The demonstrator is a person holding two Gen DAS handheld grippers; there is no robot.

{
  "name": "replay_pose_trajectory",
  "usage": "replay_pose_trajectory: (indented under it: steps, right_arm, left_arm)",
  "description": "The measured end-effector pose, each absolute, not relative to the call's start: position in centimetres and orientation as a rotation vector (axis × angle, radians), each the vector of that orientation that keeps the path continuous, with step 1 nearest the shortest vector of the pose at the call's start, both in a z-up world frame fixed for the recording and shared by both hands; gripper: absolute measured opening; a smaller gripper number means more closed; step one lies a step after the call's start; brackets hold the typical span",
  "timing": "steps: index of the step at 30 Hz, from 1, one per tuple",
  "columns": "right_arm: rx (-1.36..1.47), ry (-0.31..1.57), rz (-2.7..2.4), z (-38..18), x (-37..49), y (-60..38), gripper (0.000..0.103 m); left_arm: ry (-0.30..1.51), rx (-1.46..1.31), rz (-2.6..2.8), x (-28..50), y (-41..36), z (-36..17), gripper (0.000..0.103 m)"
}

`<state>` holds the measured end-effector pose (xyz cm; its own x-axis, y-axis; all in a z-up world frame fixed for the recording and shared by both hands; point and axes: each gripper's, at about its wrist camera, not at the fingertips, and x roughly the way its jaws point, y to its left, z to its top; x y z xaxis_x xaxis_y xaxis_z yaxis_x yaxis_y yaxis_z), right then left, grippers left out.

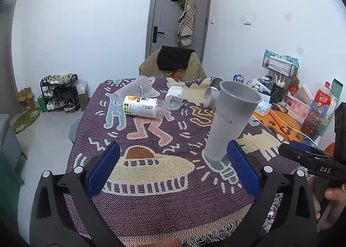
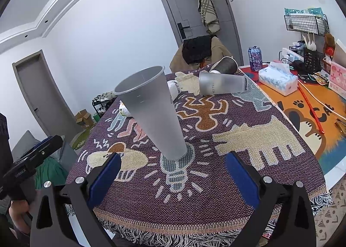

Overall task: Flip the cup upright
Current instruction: 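Open the right gripper and hold it beside the standing cup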

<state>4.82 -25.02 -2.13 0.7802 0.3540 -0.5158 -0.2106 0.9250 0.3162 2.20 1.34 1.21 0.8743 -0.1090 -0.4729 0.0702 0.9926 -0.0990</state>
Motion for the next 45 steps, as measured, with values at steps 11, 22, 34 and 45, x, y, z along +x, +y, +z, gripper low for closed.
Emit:
replay_pose_trajectory:
  steps: [11,22,34,45]
  right_arm:
    - [0.246,0.605,0.308,-2.12,4.91,-24.95,0.095]
    - [0.242,0.598,0.307,-1.95,4.9,-25.02,0.095]
    - [0.244,0.6,0.308,-2.01,4.85,-25.17,0.095]
    - [0.251,0.605,0.315,-2.3,4.6,-25.44,0.095]
  left_arm:
    - [0.499,-0.081,-0.095,2.3,1.4,1.19,0.098]
    - [0.499,-0.081,-0.099,2.36,1.2,1.24,0.098]
    - [0.486,-0.059,-0.077,2.33,0.85,1.24,0.098]
    - [0.497,-0.086,-0.1,2.62,0.95,1.09,0.098]
